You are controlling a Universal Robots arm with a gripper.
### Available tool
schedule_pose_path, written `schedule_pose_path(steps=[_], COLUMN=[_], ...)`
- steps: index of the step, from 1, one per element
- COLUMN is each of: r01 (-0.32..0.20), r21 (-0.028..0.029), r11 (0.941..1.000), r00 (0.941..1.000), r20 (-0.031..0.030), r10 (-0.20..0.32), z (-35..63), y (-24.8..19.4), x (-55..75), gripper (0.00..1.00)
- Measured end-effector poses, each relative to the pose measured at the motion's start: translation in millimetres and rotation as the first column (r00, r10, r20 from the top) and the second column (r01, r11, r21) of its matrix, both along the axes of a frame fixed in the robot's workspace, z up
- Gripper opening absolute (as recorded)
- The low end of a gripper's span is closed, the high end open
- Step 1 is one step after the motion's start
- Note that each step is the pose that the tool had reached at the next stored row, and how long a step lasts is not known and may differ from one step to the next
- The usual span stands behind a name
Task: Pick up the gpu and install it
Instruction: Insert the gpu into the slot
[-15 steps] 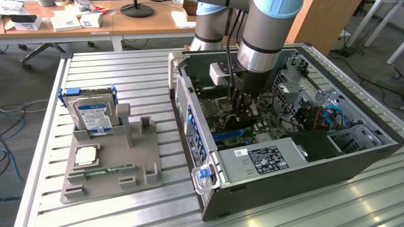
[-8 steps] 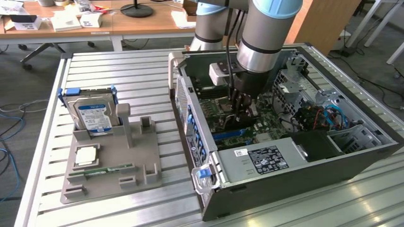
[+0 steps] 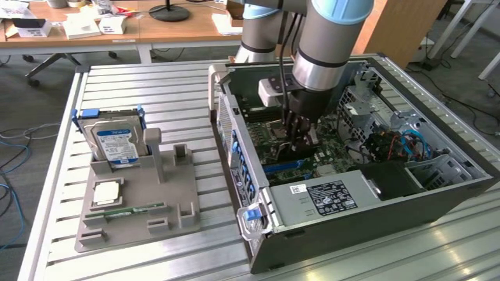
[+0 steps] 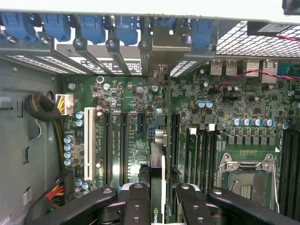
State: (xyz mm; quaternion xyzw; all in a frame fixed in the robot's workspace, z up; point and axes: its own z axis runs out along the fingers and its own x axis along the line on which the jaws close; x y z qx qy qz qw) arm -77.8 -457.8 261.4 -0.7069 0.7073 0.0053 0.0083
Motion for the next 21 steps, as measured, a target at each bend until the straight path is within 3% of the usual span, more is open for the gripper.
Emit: schedule_pose_path(steps=[21], r01=[-0.001], r21=[0.0], r11=[1.0], r00=[1.0], r20=[0.0039], r10=[0.001], z=[-5.3], y=[0.0], x=[-1.7], gripper=[0.26])
